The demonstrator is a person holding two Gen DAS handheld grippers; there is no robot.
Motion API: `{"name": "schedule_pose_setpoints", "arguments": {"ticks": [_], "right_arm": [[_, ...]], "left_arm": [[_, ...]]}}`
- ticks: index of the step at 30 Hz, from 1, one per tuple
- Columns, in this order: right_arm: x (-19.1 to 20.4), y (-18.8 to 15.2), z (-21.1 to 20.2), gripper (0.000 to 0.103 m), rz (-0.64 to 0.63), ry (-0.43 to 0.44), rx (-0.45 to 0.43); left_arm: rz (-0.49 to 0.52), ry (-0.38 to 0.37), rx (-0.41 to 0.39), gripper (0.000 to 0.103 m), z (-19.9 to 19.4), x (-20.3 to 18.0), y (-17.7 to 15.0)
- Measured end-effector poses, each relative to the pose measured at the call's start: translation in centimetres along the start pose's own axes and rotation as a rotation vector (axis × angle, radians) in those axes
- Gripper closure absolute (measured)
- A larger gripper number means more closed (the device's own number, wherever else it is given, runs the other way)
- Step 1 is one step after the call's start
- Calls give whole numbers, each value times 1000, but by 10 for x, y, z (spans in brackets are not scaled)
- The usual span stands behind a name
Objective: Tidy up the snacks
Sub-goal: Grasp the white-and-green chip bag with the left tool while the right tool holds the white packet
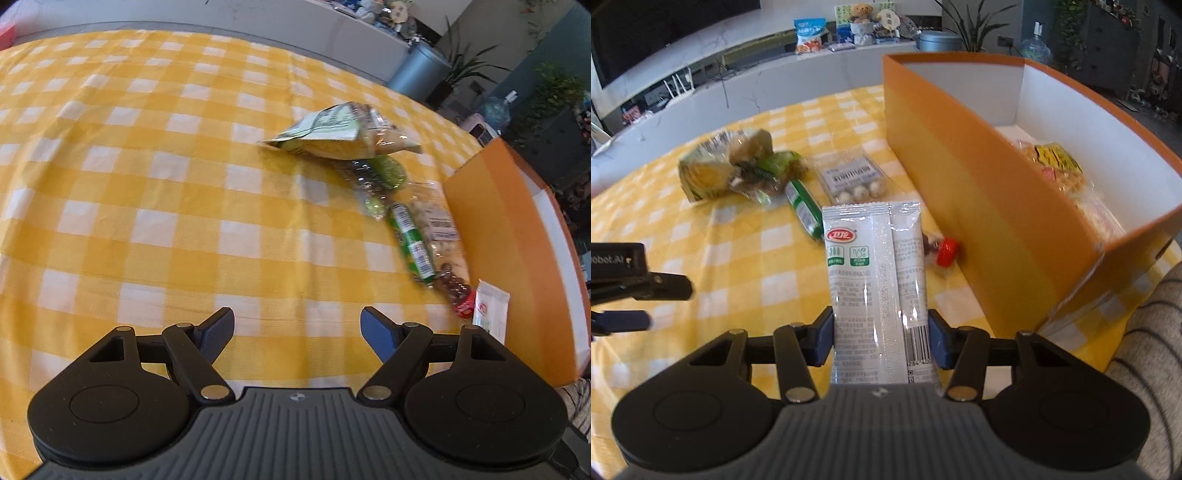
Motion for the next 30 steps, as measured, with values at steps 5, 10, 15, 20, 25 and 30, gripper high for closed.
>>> {"name": "schedule_pose_setpoints", "arguments": {"ticks": [5,10,15,20,25,30], "right_arm": [[12,16,-5,53,-176,65,-54],[5,31,-2,53,-191,123,-12],[0,37,5,53,-196,171,64],[-2,48,7,53,-189,208,85],[0,57,7,53,-180,229,78],[2,53,10,53,-149,262,105]], "left_arm": [[155,34,-111,11,-19,-21,18],[390,113,-171,11,-29,-50,43],[706,108,-169,11,-27,-93,61],[977,107,-65,10,-5,-115,70],[1100,129,5,10,28,-115,81],[1235,108,51,10,49,-120,87]]}}
Point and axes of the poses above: each gripper's, at about its wrist camera, not at the fingertips, and z roughly the way its jaws point, x to its left, y to its top, the point moved 6 cm from there along z, roughly the way its jaws point, and after that the axes turned 11 degrees about -x, right-handed, at the moved point
